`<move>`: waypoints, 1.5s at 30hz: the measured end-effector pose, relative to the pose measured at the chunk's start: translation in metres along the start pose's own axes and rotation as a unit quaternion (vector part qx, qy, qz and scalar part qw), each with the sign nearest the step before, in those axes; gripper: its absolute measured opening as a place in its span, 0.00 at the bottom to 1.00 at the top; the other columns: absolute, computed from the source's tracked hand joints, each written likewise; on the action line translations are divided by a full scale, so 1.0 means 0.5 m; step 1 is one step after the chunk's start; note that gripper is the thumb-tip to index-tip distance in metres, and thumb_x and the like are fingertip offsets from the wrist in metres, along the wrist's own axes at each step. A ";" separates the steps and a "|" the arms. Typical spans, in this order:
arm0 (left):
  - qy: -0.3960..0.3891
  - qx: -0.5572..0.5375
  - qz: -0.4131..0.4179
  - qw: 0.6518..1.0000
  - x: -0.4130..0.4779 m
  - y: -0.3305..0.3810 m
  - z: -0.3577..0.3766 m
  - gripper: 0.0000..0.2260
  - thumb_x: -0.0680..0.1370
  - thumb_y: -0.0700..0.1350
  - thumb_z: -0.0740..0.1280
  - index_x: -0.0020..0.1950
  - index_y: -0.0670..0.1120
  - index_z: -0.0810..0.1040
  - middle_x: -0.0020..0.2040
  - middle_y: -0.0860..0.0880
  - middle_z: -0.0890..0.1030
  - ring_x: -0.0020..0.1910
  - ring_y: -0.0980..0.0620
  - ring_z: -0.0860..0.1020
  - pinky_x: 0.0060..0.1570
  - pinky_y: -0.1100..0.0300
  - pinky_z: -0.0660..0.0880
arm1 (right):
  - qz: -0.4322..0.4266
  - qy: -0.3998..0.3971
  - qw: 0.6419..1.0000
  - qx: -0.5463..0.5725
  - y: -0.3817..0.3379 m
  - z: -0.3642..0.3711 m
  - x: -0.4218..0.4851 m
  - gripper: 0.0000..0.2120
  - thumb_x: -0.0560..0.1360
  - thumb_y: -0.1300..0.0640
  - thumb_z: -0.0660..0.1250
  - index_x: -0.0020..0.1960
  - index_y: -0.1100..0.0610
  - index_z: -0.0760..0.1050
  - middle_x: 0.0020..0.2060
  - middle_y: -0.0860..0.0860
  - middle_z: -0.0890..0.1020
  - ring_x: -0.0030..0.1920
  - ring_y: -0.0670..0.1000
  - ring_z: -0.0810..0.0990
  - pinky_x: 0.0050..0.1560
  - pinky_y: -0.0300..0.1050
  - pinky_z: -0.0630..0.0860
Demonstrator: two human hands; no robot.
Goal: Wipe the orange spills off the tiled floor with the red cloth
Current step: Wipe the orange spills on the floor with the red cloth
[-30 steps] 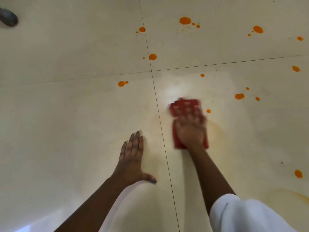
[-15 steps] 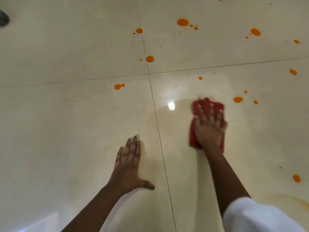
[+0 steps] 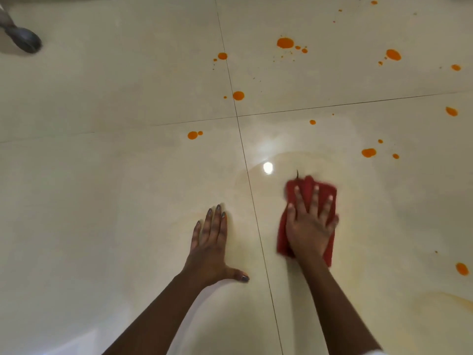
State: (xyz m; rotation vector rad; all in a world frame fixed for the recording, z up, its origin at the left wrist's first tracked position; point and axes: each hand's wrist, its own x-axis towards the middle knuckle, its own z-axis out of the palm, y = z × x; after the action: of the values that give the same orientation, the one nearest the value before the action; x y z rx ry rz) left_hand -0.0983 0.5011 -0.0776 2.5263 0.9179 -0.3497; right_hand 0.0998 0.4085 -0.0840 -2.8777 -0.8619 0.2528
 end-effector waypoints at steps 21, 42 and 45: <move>-0.032 0.043 0.119 0.991 -0.006 0.112 0.039 0.61 0.53 0.84 0.48 0.74 0.47 0.34 0.72 0.47 0.26 0.71 0.52 0.29 0.68 0.54 0.28 | -0.113 0.008 0.993 -0.045 0.258 -0.036 -0.084 0.24 0.78 0.44 0.47 0.73 0.38 0.49 0.75 0.48 0.54 0.75 0.57 0.51 0.70 0.62 0.52; -0.073 0.041 0.068 0.994 -0.025 0.115 0.003 0.63 0.53 0.82 0.49 0.73 0.42 0.31 0.72 0.48 0.28 0.70 0.51 0.28 0.69 0.52 0.32 | -0.268 -0.040 0.962 -0.024 0.155 -0.005 -0.141 0.24 0.77 0.44 0.47 0.73 0.39 0.54 0.75 0.47 0.51 0.75 0.57 0.46 0.73 0.59 0.45; -0.095 -0.022 0.001 0.995 -0.053 0.074 -0.039 0.55 0.66 0.68 0.67 0.75 0.43 0.36 0.73 0.51 0.31 0.73 0.52 0.33 0.72 0.51 0.38 | -0.225 -0.029 0.973 0.043 0.182 -0.012 -0.158 0.22 0.74 0.49 0.53 0.67 0.42 0.68 0.72 0.46 0.62 0.73 0.55 0.58 0.70 0.53 0.49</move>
State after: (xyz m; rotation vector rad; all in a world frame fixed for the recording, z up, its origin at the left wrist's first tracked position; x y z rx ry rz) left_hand -0.0923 0.4705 -0.0393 2.4048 0.8398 -0.5515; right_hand 0.0843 0.2890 -0.0836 -2.5156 -1.4374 0.3143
